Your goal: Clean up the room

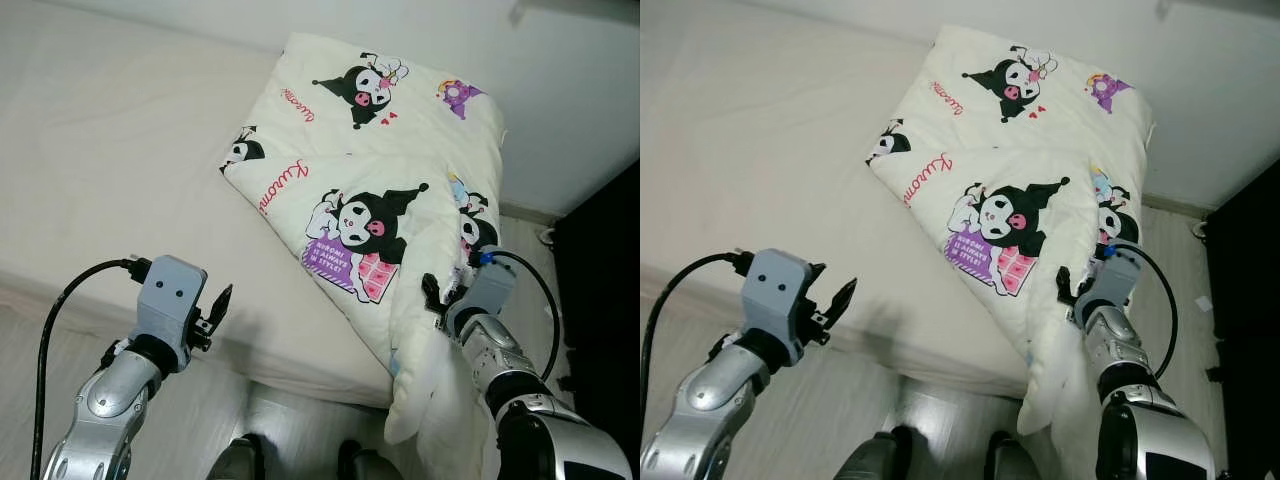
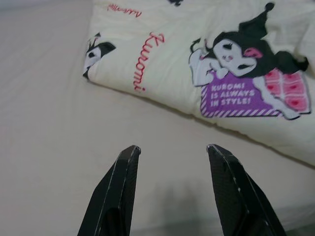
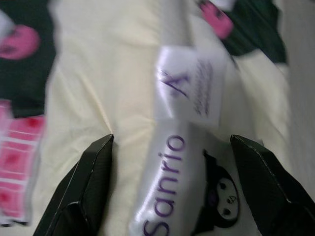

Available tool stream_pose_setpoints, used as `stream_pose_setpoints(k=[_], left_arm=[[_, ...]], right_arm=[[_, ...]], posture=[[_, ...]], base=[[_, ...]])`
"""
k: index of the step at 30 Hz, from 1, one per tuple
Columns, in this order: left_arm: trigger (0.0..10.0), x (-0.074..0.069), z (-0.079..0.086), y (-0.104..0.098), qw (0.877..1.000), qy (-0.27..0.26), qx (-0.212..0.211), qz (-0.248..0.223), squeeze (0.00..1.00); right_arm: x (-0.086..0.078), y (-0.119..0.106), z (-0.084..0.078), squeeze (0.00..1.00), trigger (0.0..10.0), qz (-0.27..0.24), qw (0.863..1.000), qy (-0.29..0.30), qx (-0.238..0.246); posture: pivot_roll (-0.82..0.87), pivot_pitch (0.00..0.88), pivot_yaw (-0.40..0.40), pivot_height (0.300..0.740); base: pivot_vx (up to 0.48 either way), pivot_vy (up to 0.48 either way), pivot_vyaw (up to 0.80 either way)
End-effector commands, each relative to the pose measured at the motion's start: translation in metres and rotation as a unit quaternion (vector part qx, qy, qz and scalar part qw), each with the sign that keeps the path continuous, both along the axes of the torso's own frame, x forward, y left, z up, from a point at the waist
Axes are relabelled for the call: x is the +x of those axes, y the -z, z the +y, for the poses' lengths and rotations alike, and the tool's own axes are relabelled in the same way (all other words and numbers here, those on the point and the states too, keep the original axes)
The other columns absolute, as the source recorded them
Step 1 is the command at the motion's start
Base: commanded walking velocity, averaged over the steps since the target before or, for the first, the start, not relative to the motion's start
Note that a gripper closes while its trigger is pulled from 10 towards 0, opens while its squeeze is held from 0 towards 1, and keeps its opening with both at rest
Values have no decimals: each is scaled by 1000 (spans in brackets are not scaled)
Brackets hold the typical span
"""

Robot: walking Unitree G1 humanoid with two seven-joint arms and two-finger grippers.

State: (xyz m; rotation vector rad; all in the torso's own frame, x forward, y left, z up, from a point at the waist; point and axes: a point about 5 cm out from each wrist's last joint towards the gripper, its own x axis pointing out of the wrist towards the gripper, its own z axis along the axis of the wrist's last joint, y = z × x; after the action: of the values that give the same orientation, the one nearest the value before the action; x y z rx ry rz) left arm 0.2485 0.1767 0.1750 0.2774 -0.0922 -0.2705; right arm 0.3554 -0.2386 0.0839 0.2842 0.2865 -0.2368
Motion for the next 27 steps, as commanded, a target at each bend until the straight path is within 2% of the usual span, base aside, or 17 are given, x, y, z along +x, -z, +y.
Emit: stream_pose_setpoints(k=[1,2,11,14,15,16,17,18,19,20,22,27], left_arm=[[10000,-5,1,4,1000,7,8,18,0],[10000,-5,1,4,1000,9,7,19,0],[10000,-5,-1,1,999,21,9,22,0],[10000,-5,0,-1,999,24,15,23,0],[10000,-5,0,-1,999,24,15,23,0],[10000,-5,2,-1,999,20,24,21,0],[10000,-5,2,-1,999,20,24,21,0],[10000,-5,3,-2,999,19,25,21,0],[10000,-4,4,-2,999,17,26,21,0],[10000,-4,4,-2,999,17,26,21,0],[10000,-2,5,-3,999,17,27,20,0],[10000,0,5,-4,999,17,27,18,0]], right_arm=[[-12,17,-8,184,10000,38,999,25,11],[-13,18,-9,0,10000,43,999,29,12],[-17,23,-11,0,10000,48,998,29,42],[-19,27,-11,0,10000,45,994,40,88],[-19,27,-11,0,10000,45,994,40,88],[-22,32,-11,0,10000,45,988,54,140],[-22,32,-11,0,10000,45,988,54,140],[-23,34,-10,0,10000,45,984,59,161],[-24,35,-8,0,10000,40,976,70,204],[-24,35,-8,0,10000,40,976,70,204],[-25,38,-6,0,10000,37,968,78,237],[-26,40,-2,0,10000,41,967,70,240]], posture=[[245,392,-30,740],[248,392,-25,740],[262,396,-15,740],[268,396,-12,740],[268,396,-12,740],[275,393,-9,740],[275,393,-9,740],[275,393,-9,740],[278,392,-8,740],[278,392,-8,740],[280,388,-5,740],[277,383,0,740]], base=[[0,0,0],[0,0,0],[0,0,0],[0,0,0],[0,0,0],[0,0,0],[0,0,0],[0,0,0],[0,0,0],[0,0,0],[0,0,0],[0,0,0]])
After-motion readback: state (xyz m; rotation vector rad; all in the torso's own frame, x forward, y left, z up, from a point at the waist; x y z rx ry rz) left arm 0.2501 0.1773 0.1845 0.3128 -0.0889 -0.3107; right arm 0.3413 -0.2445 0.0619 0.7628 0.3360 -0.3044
